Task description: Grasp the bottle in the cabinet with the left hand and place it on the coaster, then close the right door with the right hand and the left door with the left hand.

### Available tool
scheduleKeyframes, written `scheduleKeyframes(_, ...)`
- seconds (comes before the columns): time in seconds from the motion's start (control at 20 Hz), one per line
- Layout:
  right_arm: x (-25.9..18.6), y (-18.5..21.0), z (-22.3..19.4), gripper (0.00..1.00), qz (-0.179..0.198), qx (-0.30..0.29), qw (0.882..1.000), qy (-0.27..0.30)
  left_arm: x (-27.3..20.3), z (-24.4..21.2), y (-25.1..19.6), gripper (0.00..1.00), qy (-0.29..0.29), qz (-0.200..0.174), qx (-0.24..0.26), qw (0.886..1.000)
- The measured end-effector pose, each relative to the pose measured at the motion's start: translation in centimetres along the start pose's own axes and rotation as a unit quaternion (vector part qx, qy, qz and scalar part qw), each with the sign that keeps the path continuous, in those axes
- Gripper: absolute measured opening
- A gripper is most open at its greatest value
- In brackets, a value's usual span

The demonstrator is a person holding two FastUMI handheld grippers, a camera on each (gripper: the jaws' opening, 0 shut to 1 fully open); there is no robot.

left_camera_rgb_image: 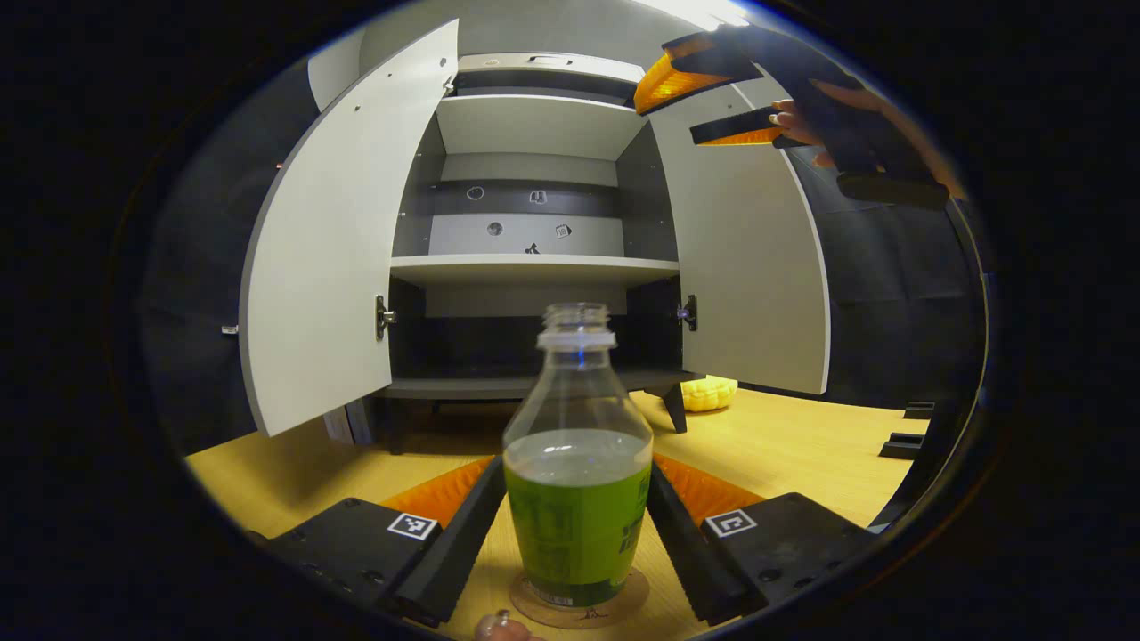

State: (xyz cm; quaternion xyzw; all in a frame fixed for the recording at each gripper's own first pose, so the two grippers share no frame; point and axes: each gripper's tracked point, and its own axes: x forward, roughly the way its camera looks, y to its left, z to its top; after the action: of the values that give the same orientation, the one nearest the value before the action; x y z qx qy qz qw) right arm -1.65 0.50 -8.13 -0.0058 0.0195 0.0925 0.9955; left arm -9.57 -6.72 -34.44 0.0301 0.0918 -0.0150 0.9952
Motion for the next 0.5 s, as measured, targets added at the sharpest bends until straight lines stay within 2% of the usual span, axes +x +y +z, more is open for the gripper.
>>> scheduleKeyframes(0.25,0.3,0.0,0.7,0.98,0.002,0.002,1.000,-0.005,0.3,3.0,0.9,0.94,-0.026,0.012,0.019,0.999)
scheduleKeyframes(0.5,1.1,-0.3,1.5,0.98,0.003,0.017,1.000,0.003,0.8,7.1,0.3,0.95,-0.038,-0.005,0.035,0.999)
